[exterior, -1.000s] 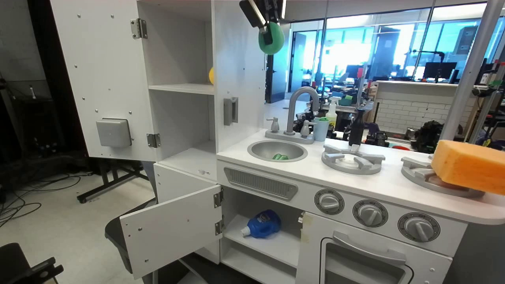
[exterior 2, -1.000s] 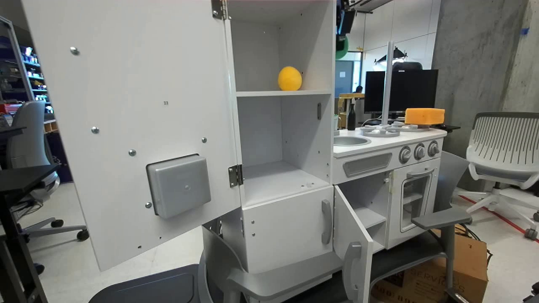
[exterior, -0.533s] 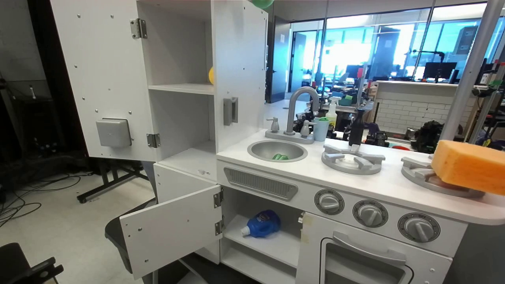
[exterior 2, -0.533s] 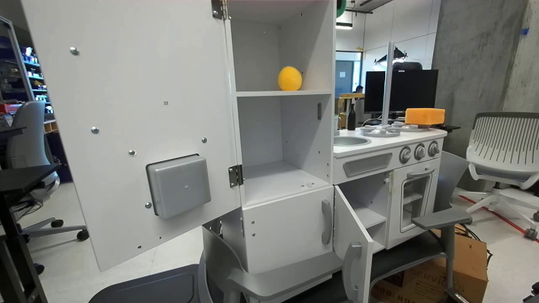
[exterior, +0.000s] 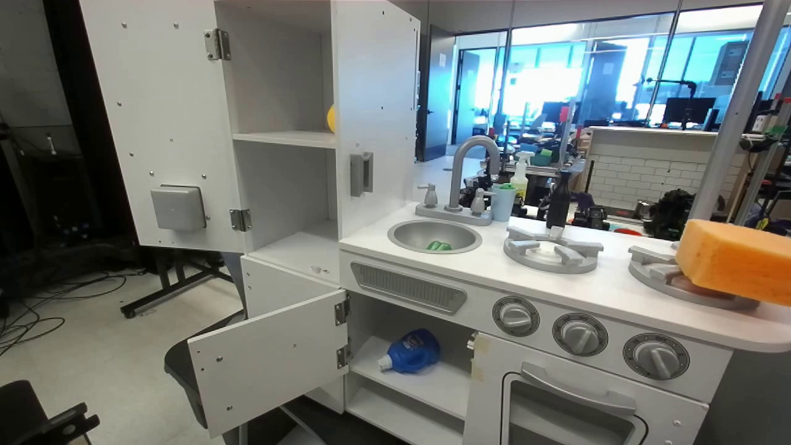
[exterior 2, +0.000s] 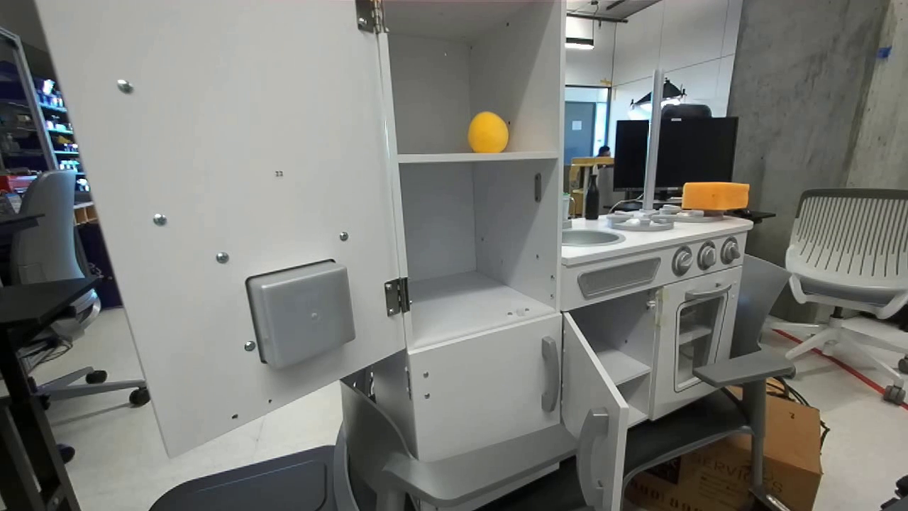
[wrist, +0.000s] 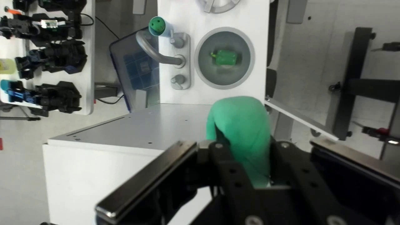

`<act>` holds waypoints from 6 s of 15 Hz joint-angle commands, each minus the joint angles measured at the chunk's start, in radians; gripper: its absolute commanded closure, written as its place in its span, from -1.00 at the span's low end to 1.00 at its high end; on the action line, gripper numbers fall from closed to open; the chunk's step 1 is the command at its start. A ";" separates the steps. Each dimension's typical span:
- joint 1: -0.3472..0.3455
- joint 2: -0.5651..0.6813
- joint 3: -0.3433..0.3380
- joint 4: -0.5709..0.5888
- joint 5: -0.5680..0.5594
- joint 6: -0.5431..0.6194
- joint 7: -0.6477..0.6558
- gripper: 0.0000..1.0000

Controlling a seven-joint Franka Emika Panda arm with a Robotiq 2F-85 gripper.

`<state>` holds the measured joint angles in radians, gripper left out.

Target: Put the green objects into the cupboard then close the cupboard.

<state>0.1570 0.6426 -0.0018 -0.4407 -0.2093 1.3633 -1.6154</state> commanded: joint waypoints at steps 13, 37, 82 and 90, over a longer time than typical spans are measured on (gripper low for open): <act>0.339 -0.096 -0.059 -0.037 -0.404 -0.552 -0.417 0.88; 0.305 -0.601 0.185 -1.344 -0.253 -0.080 0.340 0.88; -0.268 -0.519 0.484 -1.597 -1.565 1.373 2.606 0.88; -0.112 -0.250 0.388 -1.390 -1.667 1.207 2.681 0.88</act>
<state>-0.0581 0.3177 0.4813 -1.9455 -1.8786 2.5784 1.0740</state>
